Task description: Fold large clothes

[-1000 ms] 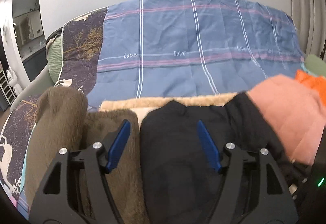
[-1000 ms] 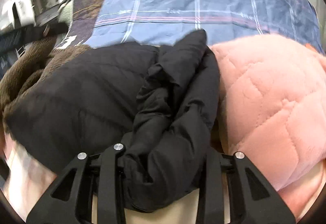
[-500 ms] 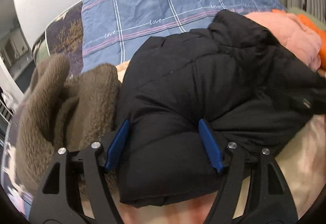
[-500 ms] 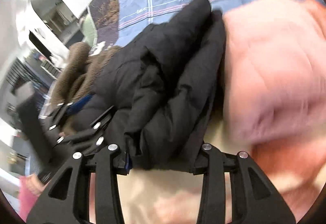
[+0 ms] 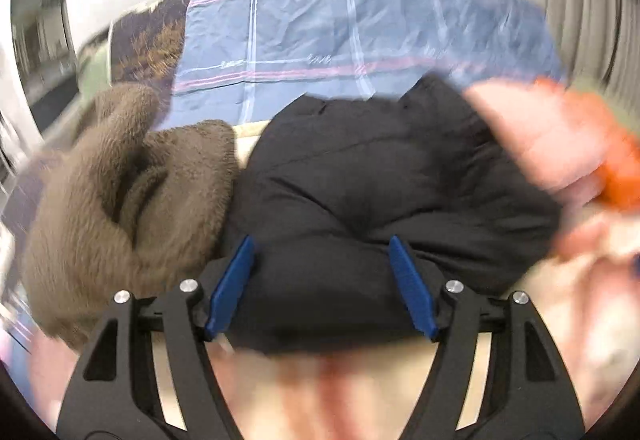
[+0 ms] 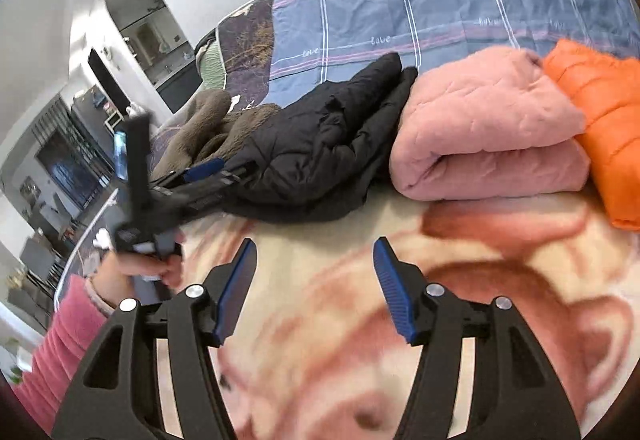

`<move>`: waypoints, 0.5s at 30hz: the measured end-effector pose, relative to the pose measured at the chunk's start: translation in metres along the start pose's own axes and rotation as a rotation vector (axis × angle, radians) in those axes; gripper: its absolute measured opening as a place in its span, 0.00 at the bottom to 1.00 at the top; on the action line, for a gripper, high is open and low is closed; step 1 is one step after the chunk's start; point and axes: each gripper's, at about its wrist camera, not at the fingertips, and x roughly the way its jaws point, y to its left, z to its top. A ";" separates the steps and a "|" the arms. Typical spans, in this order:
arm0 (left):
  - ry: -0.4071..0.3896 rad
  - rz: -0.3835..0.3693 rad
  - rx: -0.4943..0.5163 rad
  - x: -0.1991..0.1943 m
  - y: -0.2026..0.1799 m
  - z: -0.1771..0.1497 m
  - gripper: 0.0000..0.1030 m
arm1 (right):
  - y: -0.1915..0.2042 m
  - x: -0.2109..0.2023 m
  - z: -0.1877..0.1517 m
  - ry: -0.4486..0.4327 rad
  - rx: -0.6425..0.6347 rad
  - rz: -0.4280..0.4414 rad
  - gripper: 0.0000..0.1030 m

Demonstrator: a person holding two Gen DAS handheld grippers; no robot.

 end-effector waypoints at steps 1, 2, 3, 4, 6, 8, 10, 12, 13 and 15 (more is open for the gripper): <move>-0.015 -0.057 -0.046 -0.016 0.003 -0.003 0.70 | 0.005 -0.012 -0.005 -0.019 -0.024 -0.012 0.59; -0.025 -0.099 -0.075 -0.029 0.004 -0.008 0.71 | 0.003 -0.022 -0.011 -0.030 -0.040 -0.020 0.59; -0.035 -0.132 -0.089 -0.042 0.004 -0.012 0.73 | 0.008 -0.034 -0.017 -0.045 -0.058 -0.031 0.59; -0.050 -0.157 -0.090 -0.059 0.001 -0.019 0.77 | 0.006 -0.041 -0.022 -0.054 -0.067 -0.035 0.59; -0.069 -0.166 -0.073 -0.085 -0.007 -0.029 0.84 | 0.015 -0.062 -0.036 -0.076 -0.094 -0.054 0.59; -0.091 -0.156 -0.071 -0.115 -0.016 -0.043 0.91 | 0.025 -0.079 -0.045 -0.094 -0.122 -0.085 0.69; -0.113 -0.134 -0.093 -0.144 -0.025 -0.055 0.98 | 0.036 -0.101 -0.059 -0.127 -0.139 -0.114 0.86; -0.136 -0.122 -0.107 -0.168 -0.035 -0.063 0.98 | 0.043 -0.115 -0.070 -0.160 -0.149 -0.112 0.92; -0.143 -0.117 -0.098 -0.183 -0.043 -0.068 0.98 | 0.047 -0.126 -0.076 -0.177 -0.152 -0.115 0.97; -0.161 -0.099 -0.072 -0.204 -0.055 -0.075 0.98 | 0.056 -0.144 -0.086 -0.205 -0.164 -0.138 0.99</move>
